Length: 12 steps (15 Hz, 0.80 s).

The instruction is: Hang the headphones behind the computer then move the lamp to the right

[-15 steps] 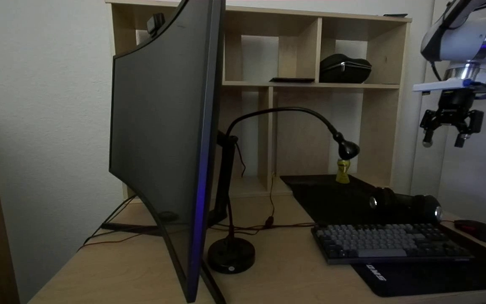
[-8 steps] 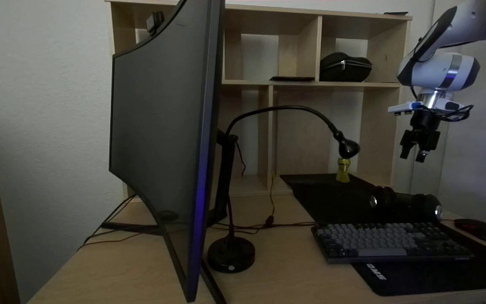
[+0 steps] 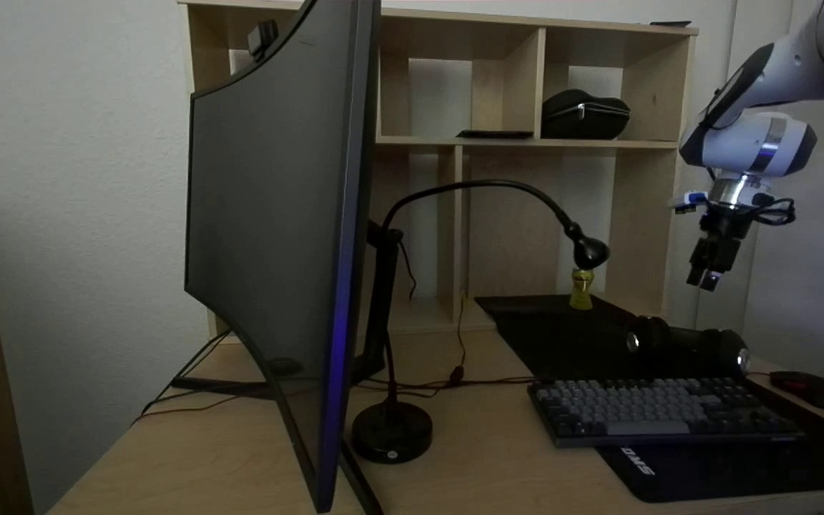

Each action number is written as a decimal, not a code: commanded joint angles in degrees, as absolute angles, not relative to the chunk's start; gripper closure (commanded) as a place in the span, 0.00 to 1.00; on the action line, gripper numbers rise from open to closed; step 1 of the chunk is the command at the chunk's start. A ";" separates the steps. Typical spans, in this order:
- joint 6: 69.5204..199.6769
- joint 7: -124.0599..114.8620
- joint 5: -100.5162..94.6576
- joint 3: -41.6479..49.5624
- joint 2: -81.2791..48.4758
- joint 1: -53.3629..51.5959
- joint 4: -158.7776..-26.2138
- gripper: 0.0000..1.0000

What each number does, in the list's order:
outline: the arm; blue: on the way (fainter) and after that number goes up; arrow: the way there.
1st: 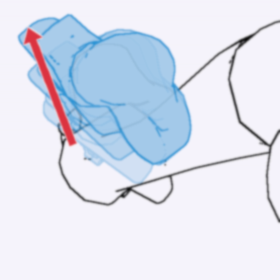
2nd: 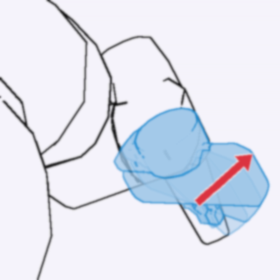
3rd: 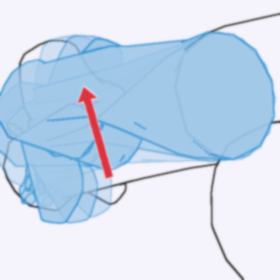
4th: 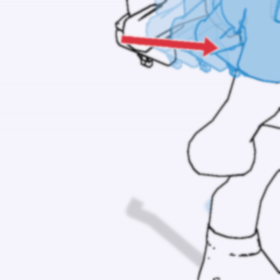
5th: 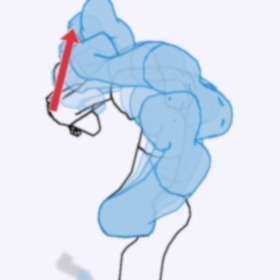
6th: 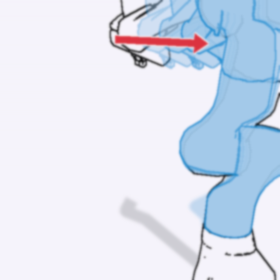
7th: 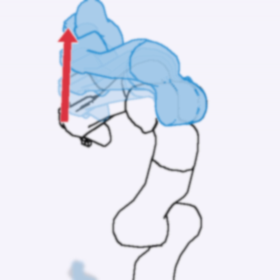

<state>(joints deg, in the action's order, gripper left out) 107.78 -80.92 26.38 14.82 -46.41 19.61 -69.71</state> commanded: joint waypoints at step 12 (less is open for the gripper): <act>113.87 -101.36 25.60 9.85 -65.97 26.43 -51.10 0.00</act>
<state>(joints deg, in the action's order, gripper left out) 114.91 -98.85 26.33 11.95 -62.76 24.62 -55.88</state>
